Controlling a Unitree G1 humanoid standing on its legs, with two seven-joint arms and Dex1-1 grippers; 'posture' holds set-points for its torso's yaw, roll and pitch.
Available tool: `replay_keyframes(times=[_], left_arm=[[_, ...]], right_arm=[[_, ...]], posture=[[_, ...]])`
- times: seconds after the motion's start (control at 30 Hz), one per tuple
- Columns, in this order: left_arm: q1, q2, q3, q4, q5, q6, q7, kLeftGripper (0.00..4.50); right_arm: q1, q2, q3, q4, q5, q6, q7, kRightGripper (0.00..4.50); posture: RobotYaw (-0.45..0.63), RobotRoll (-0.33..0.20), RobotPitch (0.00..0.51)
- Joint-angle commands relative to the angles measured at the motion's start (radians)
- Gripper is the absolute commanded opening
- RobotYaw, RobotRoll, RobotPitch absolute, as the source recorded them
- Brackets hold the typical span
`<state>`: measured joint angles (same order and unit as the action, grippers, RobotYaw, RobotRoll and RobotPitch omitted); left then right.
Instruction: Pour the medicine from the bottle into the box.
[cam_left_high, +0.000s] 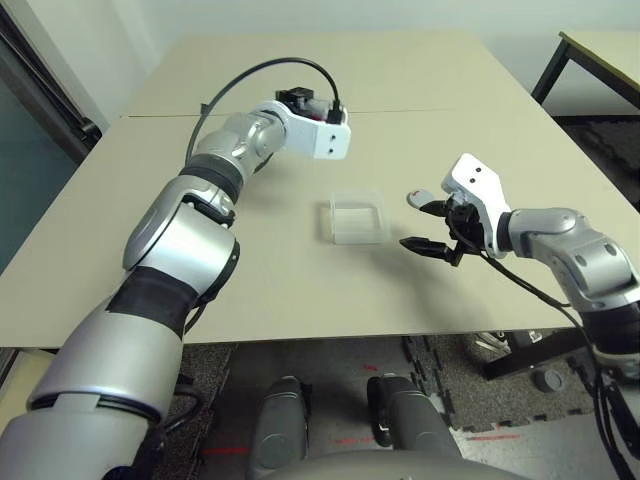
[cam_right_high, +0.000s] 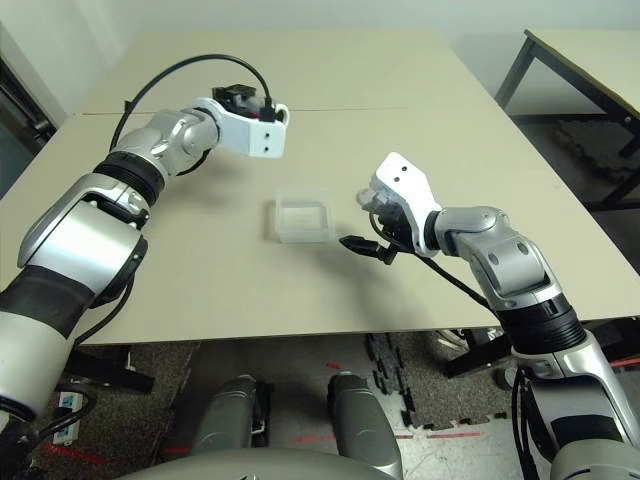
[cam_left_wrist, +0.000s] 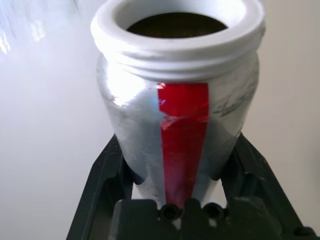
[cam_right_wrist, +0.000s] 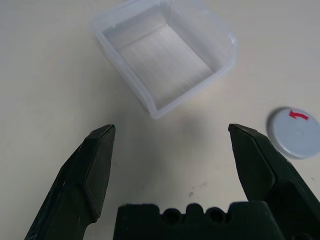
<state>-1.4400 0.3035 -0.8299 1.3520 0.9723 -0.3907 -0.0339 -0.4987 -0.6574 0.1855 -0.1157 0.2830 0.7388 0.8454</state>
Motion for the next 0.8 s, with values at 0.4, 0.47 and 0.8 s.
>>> replay_keyframes(times=[0.4, 0.47, 0.8], left_arm=[[-0.021, -0.053, -0.182, 0.029, 0.186, -0.032, 0.132, 2.54], [-0.020, -0.053, -0.186, 0.028, 0.189, -0.041, 0.135, 2.54], [0.046, -0.055, 0.255, 0.025, -0.251, -0.010, -0.145, 2.54]], right_arm=[[-0.005, 0.032, -0.002, -0.006, -0.016, 0.013, -0.024, 4.50], [-0.008, 0.033, -0.003, -0.002, -0.016, 0.012, -0.024, 4.50], [-0.016, 0.041, -0.003, 0.012, -0.017, 0.012, -0.025, 4.50]], posture=[[-0.10, 0.000, 0.070], [-0.10, 0.000, 0.070], [-0.09, 0.000, 0.072]])
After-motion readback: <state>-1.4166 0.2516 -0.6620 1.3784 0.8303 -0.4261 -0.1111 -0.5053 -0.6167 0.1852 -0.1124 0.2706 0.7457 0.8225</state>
